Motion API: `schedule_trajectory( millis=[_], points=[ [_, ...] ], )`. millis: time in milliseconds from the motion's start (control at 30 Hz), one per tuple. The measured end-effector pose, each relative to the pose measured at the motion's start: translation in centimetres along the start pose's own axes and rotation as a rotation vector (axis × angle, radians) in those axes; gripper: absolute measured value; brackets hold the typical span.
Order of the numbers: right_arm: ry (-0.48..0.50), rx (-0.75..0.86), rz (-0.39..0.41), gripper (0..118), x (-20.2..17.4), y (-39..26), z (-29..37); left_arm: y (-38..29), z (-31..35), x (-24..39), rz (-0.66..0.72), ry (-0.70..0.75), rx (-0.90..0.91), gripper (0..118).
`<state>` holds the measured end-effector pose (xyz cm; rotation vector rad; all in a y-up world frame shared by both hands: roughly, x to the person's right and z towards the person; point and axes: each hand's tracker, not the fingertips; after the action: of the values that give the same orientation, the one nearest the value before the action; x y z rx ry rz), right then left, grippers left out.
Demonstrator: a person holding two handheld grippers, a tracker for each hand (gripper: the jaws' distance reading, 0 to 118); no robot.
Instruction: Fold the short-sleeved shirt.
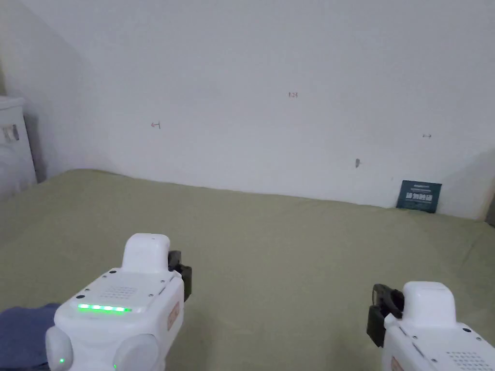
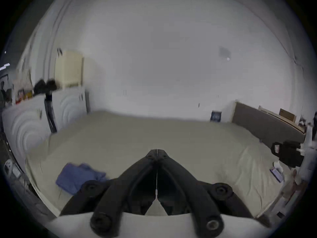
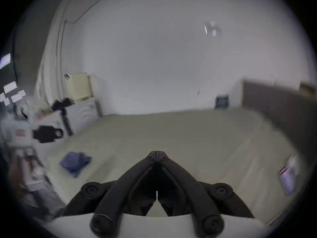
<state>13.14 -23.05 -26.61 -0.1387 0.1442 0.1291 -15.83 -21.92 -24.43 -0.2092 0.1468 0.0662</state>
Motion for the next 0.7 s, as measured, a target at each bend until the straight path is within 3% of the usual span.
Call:
schedule_trajectory(
  millis=[33,100,167,367,500,700],
  points=[
    [-0.054,0.04,0.043,1,-0.1,0.6,0.5,0.2,1.0,1.7,-0.039,0.018,0.064,0],
    [-0.072,0.106,0.03,0,0.3,1.6,1.8,0.8,2.1,4.3,-0.135,0.045,0.118,0],
    [-0.085,0.15,0.042,1,0.7,2.2,2.9,1.4,2.8,5.3,-0.118,-0.019,0.118,0],
    [-0.075,0.191,0.062,1,1.2,3.0,4.7,2.6,3.8,5.4,-0.107,-0.034,0.133,0],
    [-0.049,0.188,0.017,1,1.7,3.3,4.8,2.6,3.8,5.2,-0.105,-0.035,0.131,0],
    [-0.05,0.19,0.01,1,1.8,3.5,4.9,2.9,3.9,5.1,-0.104,-0.036,0.14,0]
  ],
)
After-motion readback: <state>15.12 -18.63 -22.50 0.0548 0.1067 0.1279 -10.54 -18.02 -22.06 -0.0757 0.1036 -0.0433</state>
